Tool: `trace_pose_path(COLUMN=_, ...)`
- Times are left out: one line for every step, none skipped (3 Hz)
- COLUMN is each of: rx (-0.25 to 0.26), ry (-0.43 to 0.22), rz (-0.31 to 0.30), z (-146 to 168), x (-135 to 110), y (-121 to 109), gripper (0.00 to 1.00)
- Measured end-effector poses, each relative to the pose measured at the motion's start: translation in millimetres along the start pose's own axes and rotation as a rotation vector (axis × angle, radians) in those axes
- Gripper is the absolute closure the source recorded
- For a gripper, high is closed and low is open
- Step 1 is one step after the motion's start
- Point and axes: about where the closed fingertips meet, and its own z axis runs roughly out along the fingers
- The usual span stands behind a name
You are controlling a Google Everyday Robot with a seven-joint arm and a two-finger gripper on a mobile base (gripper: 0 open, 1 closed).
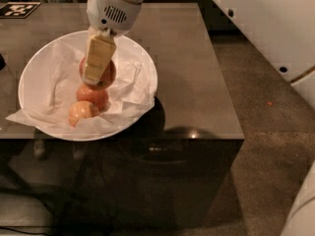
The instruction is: Pick apple from white bowl
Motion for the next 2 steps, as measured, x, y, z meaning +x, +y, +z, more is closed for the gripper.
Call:
trace_pose_path(rx=0.036, ry=-0.032, rz=0.031, z=-63.9, x=-33.9, y=1.3, gripper=1.0)
trace_pose_path(rx=0.055, ry=-0.05, rz=0.026, z=-66.9, x=-39.0, y=-2.1, gripper=1.0)
